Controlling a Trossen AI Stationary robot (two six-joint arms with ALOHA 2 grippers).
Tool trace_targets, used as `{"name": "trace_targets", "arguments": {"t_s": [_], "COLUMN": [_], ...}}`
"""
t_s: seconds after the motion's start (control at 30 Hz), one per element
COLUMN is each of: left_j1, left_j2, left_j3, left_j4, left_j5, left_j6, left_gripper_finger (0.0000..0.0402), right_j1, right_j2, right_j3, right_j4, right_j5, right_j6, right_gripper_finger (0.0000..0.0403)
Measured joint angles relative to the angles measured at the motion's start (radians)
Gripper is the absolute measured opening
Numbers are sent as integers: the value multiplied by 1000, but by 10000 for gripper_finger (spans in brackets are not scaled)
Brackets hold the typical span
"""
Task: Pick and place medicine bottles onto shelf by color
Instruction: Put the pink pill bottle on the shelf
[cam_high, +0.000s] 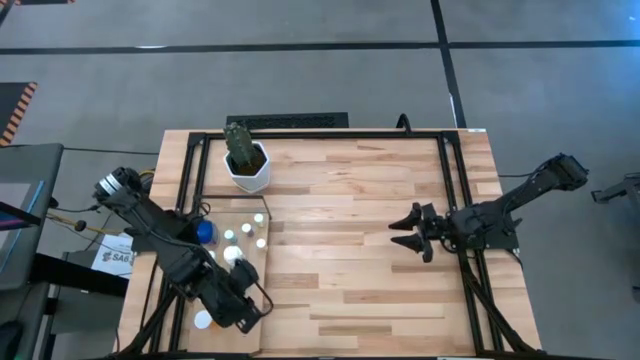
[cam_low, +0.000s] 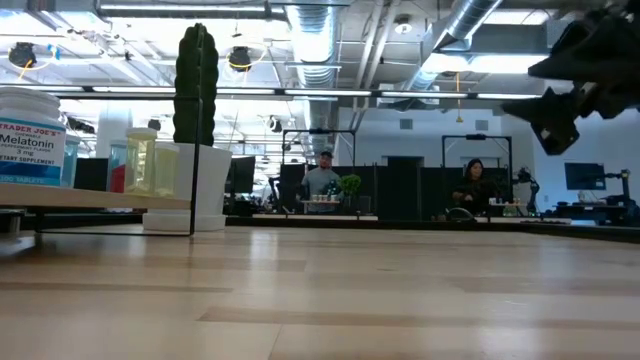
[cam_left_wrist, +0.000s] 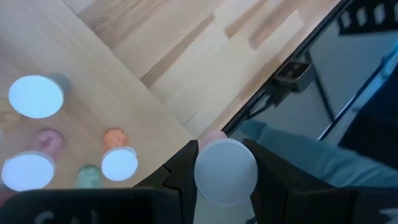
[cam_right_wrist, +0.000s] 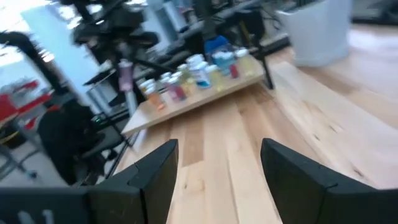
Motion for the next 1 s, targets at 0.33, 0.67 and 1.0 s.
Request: {"name": "trace_targets", "arguments": {"t_s": [0.33,0.67,1.0], "left_j1": [0,-16,-27], "left_j2": [119,132,136], "left_j3": [0,0,0], "left_j4": [0,11,11], "left_j5": [196,89,29], "left_j6": [367,802,1171], "left_gripper_finger": [98,98,98], "right_j1": [-1,0,0], "right_j2": [1,1,1], "right_j3": [0,0,0], "right_j4": [-102,-130,-185], "right_j5": [48,46,45], "right_j6": [208,218,218], "right_gripper_finger": [249,249,249]}}
